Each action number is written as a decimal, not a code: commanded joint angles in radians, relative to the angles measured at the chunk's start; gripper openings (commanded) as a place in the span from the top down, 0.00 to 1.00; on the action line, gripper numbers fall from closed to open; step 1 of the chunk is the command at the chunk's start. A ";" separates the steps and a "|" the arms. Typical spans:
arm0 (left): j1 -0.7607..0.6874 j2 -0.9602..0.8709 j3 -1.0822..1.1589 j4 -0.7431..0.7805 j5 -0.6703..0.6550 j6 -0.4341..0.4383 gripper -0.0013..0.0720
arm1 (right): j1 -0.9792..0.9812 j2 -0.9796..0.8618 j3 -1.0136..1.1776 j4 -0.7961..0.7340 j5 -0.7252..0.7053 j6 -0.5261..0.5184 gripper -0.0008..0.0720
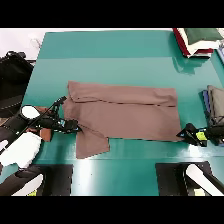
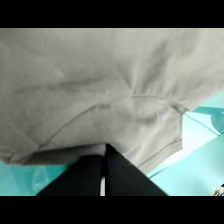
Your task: Fold the shirts.
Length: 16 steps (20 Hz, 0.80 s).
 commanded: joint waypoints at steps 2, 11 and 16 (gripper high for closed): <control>0.000 0.014 0.003 0.094 -0.063 -0.023 0.96 | 0.125 -0.071 0.047 0.005 -0.008 -0.014 0.96; 0.000 0.396 0.026 0.259 -0.446 -0.192 0.96 | 0.254 0.207 0.243 -0.236 0.291 0.063 0.97; 0.000 0.364 0.161 0.313 -0.283 -0.192 0.96 | 0.346 0.197 0.351 -0.233 0.235 0.077 0.97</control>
